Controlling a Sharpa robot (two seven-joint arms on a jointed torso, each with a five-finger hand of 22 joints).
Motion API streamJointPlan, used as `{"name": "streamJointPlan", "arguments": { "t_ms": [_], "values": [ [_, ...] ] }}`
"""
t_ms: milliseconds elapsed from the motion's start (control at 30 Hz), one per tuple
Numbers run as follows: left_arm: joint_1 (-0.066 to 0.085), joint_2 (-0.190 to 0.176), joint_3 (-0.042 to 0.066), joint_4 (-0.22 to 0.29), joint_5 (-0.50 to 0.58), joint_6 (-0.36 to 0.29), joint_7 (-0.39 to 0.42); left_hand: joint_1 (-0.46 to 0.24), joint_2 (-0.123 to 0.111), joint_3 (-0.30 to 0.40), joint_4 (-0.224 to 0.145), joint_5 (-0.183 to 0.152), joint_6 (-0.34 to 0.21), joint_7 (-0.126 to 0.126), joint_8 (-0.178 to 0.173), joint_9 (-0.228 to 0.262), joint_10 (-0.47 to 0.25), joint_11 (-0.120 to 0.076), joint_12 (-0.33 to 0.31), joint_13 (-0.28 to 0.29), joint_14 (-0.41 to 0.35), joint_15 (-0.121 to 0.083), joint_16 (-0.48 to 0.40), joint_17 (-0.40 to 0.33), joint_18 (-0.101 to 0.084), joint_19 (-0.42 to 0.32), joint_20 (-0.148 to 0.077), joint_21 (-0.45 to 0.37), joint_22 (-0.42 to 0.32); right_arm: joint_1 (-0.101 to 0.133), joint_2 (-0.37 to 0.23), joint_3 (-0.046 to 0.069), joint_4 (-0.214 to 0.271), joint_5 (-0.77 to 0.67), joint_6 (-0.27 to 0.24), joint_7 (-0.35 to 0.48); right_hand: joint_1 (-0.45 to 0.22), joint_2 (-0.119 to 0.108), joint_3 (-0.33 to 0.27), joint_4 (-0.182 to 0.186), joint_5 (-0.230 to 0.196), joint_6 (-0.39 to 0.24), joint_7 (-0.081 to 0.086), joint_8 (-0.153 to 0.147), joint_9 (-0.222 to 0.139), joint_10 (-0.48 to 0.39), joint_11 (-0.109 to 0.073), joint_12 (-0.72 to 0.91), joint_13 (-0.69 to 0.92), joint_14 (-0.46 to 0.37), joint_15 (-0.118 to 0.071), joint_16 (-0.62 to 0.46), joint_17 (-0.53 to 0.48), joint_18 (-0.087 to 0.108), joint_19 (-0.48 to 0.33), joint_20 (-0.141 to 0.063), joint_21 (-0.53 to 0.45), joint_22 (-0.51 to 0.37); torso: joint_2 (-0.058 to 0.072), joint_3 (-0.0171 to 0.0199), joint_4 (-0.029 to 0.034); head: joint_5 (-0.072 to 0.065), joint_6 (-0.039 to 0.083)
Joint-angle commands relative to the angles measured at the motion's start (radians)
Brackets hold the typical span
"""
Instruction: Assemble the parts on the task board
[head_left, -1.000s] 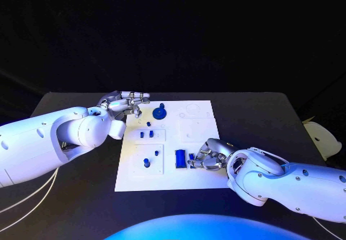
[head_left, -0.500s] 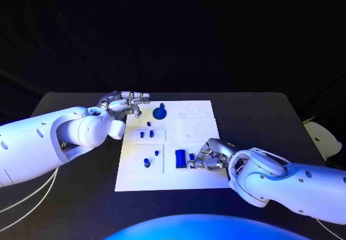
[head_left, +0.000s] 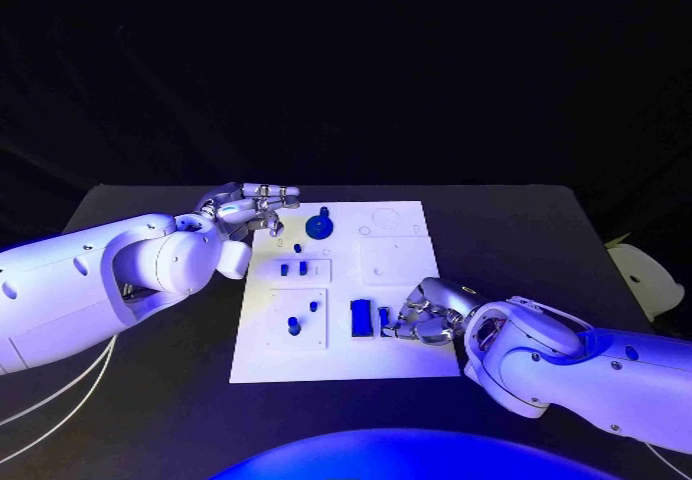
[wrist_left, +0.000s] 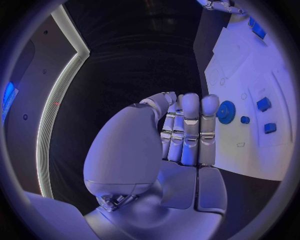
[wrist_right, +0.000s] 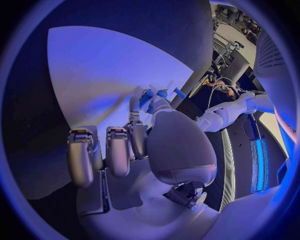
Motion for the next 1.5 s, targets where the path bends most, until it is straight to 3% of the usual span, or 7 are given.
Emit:
{"name": "streamJointPlan", "arguments": {
  "t_ms": [33, 533, 867, 1067, 1233, 1367, 1500],
  "values": [
    [0.001, 0.002, 0.0, 0.001, 0.004, 0.018, 0.003, 0.003, 0.01, -0.004, 0.0, 0.003, 0.0, -0.001, 0.007, -0.001, -0.007, 0.001, 0.004, 0.001, -0.007, -0.003, -0.004, -0.001, 0.016, 0.002, 0.003, -0.007, -0.002, -0.001, 0.0, 0.0, -0.001, -0.02, 0.024, 0.015, 0.009, 0.003, -0.001, -0.004, -0.006, -0.004, 0.006, 0.006, 0.001, 0.014, -0.002, 0.005, 0.069, 0.084, -0.005, 0.002, 0.179, -0.007, 0.091, -0.004, -0.005, 0.254, 0.001, -0.0002, 0.001, 0.0, 0.0],
    [0.001, 0.001, 0.0, 0.002, 0.004, 0.018, 0.002, 0.003, 0.01, -0.004, 0.0, 0.003, 0.0, -0.001, 0.007, -0.001, -0.007, 0.001, 0.004, 0.001, -0.007, -0.003, -0.004, -0.001, 0.016, 0.002, 0.003, -0.007, -0.002, -0.001, 0.025, 0.0, -0.034, -0.033, 0.044, 0.01, 0.045, 0.01, -0.004, -0.011, -0.017, -0.005, 0.004, 0.006, 0.004, 0.014, -0.003, 0.004, 0.07, 0.084, -0.006, 0.001, 0.179, -0.007, 0.091, -0.004, -0.006, 0.254, 0.0, 0.0001, 0.0013, 0.0, -0.005],
    [0.001, 0.003, -0.001, 0.0, 0.004, 0.019, 0.003, 0.002, 0.011, -0.005, 0.0, 0.003, 0.0, -0.001, 0.007, -0.002, -0.008, 0.001, 0.005, 0.001, -0.007, -0.003, -0.004, -0.002, 0.016, 0.002, 0.003, -0.008, -0.002, 0.0, 0.006, 0.005, -0.014, -0.031, -0.024, 0.045, 0.031, 0.017, -0.019, 0.009, -0.01, -0.004, 0.006, 0.005, 0.005, 0.014, -0.002, 0.003, 0.07, 0.084, -0.005, 0.0, 0.176, -0.006, 0.089, -0.004, -0.01, 0.253, -0.004, -0.0004, -0.0012, 0.002, 0.005],
    [0.001, 0.012, -0.007, -0.015, 0.017, 0.043, 0.039, -0.007, 0.004, -0.014, 0.004, 0.002, -0.006, 0.0, 0.005, -0.004, -0.014, 0.003, 0.007, 0.001, -0.015, -0.001, -0.013, -0.017, 0.016, 0.0, 0.004, -0.013, -0.005, 0.036, -0.019, 0.011, -0.037, 0.232, -0.14, 0.232, 0.036, 0.03, -0.036, 0.009, 0.018, -0.055, 0.028, -0.033, -0.011, 0.0, 0.016, -0.022, 0.055, 0.063, 0.008, -0.05, 0.092, 0.018, 0.04, 0.005, -0.118, 0.22, -0.019, -0.0069, -0.0045, -0.002, 0.024],
    [-0.001, 0.036, -0.01, -0.05, 0.039, 0.048, 0.089, -0.031, -0.006, -0.044, 0.018, -0.003, -0.019, 0.001, 0.002, -0.008, -0.025, 0.004, 0.011, -0.001, -0.069, 0.007, -0.047, -0.049, 0.036, -0.09, 0.012, -0.125, -0.099, 0.088, -0.015, 0.012, -0.126, 0.55, -0.143, 0.487, 0.111, 0.043, -0.043, -0.015, -0.009, -0.099, 0.057, -0.078, -0.032, -0.137, 0.041, -0.302, -0.138, -0.008, 0.029, -0.232, -0.154, 0.077, -0.099, 0.026, -0.421, 0.123, -0.042, -0.016, -0.0051, -0.01, 0.058],
    [-0.004, 0.067, -0.012, -0.098, 0.063, 0.031, 0.125, -0.043, -0.009, -0.077, 0.04, -0.004, -0.034, 0.007, 0.001, -0.012, -0.053, 0.018, 0.001, -0.018, -0.179, 0.026, -0.162, -0.114, 0.04, -0.196, 0.033, -0.247, -0.171, 0.125, 0.008, 0.012, -0.223, 0.806, -0.098, 0.67, 0.212, 0.061, -0.007, -0.049, -0.077, -0.151, 0.093, -0.122, -0.057, -0.349, 0.075, -0.733, -0.451, -0.196, 0.059, -0.708, -0.65, 0.166, -0.372, 0.051, -0.998, -0.11, -0.062, -0.0234, -0.0067, -0.017, 0.098],
    [-0.007, 0.101, -0.013, -0.152, 0.091, 0.006, 0.162, -0.04, -0.009, -0.104, 0.066, -0.004, -0.056, 0.016, -0.003, -0.016, -0.084, 0.038, -0.023, -0.05, -0.257, 0.057, -0.394, -0.242, 0.024, -0.313, 0.08, -0.425, -0.277, 0.151, 0.045, 0.012, -0.325, 0.981, -0.042, 0.783, 0.281, 0.059, 0.035, -0.052, -0.132, -0.169, 0.126, -0.153, -0.105, -0.388, 0.11, -0.939, -0.655, -0.271, 0.101, -0.952, -0.767, 0.163, -0.438, 0.092, -1.158, -0.244, -0.078, -0.0252, -0.011, -0.019, 0.134]
  ]
}}
